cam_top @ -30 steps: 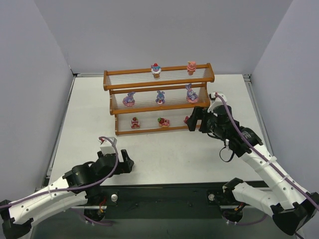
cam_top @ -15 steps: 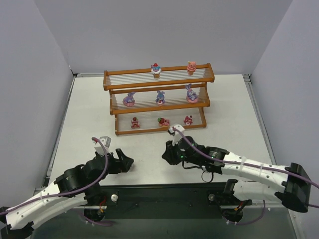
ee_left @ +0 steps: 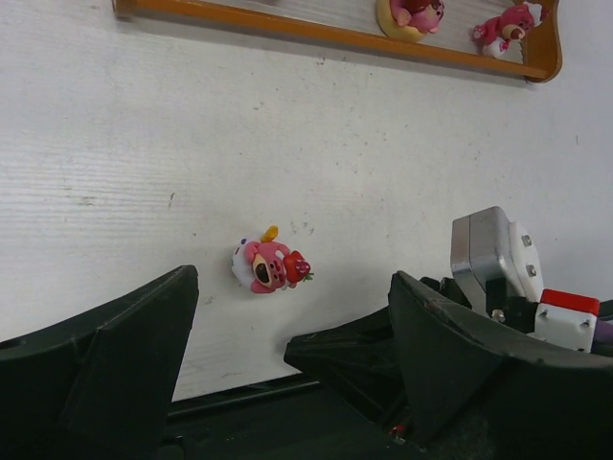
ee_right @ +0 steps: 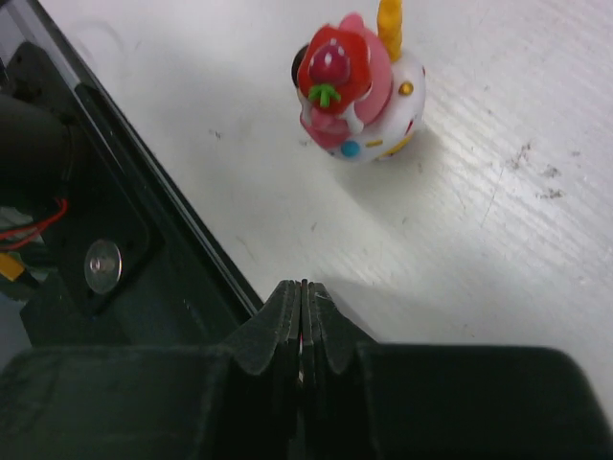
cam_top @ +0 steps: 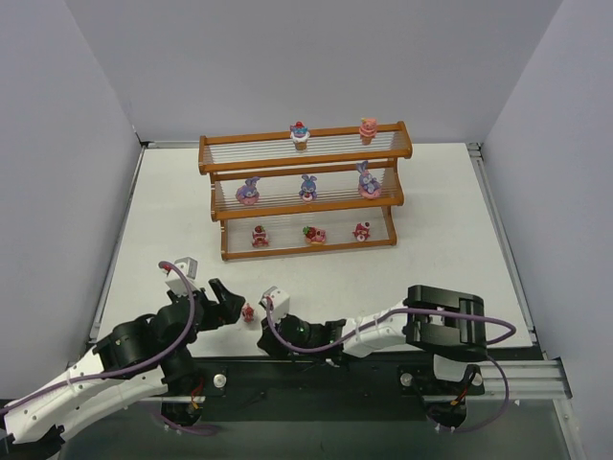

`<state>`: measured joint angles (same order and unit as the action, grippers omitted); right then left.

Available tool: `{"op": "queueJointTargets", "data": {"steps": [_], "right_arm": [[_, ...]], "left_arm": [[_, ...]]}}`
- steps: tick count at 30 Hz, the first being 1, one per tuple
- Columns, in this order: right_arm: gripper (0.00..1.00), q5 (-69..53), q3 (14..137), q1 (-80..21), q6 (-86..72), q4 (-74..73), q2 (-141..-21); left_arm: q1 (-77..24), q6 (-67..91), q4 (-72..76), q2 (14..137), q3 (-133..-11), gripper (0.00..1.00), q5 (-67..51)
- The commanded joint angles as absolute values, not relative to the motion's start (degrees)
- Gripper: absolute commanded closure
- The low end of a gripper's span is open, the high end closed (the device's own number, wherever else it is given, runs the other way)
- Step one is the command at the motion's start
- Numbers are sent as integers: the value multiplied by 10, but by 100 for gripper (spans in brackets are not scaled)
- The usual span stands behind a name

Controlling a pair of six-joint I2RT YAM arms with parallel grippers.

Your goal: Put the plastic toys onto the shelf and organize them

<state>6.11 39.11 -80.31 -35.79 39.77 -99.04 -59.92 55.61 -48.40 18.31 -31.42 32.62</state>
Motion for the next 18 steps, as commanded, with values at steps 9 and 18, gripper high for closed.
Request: {"op": "queueJointTargets", "data": {"steps": [9, 18], "right_arm": [[100, 141, 434, -805, -404, 580, -1086], [100, 161, 432, -793, -418, 580, -1099]], "left_arm": [[-602, 577, -516, 166, -348, 9, 367], [-601, 577, -516, 171, -348, 9, 364]]}}
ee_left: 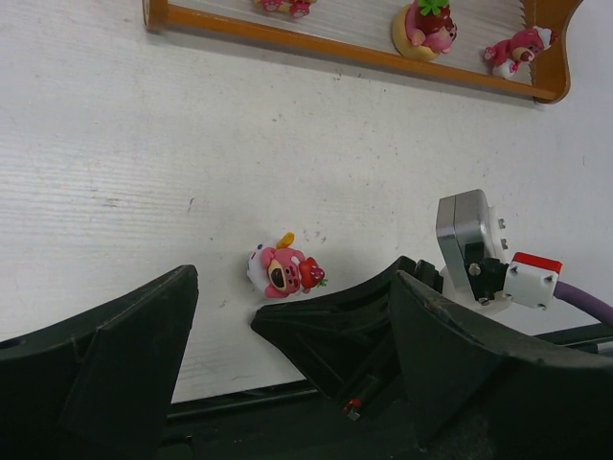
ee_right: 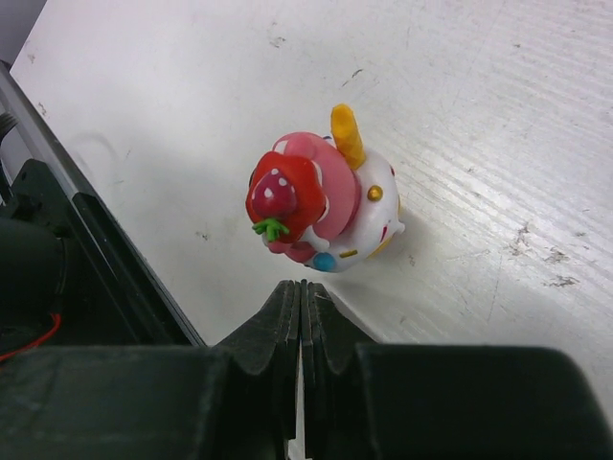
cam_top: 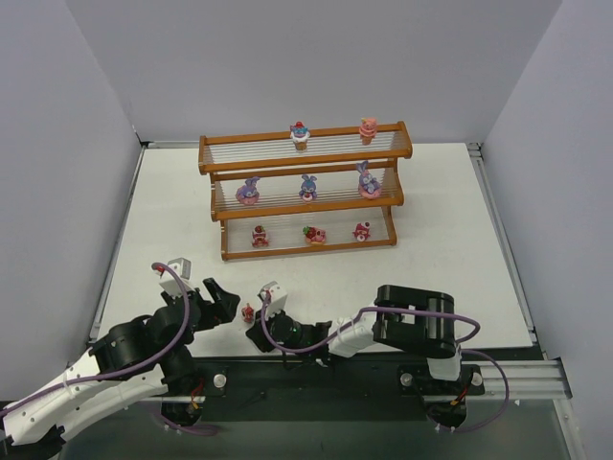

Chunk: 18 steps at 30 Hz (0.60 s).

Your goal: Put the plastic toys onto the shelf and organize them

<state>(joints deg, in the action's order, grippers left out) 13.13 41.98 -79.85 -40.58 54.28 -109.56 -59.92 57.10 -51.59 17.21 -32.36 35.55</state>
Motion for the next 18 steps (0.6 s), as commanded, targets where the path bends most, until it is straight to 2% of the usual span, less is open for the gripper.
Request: {"op": "queueJointTargets", "data": {"steps": [1, 18], "right_arm": [[100, 162, 429, -791, -420, 581, -1100], [100, 155, 402, -758, -430, 581, -1081]], "left_arm": [[-601, 577, -516, 171, -347, 9, 365], [-601, 564, -480, 210, -321, 9, 341]]}}
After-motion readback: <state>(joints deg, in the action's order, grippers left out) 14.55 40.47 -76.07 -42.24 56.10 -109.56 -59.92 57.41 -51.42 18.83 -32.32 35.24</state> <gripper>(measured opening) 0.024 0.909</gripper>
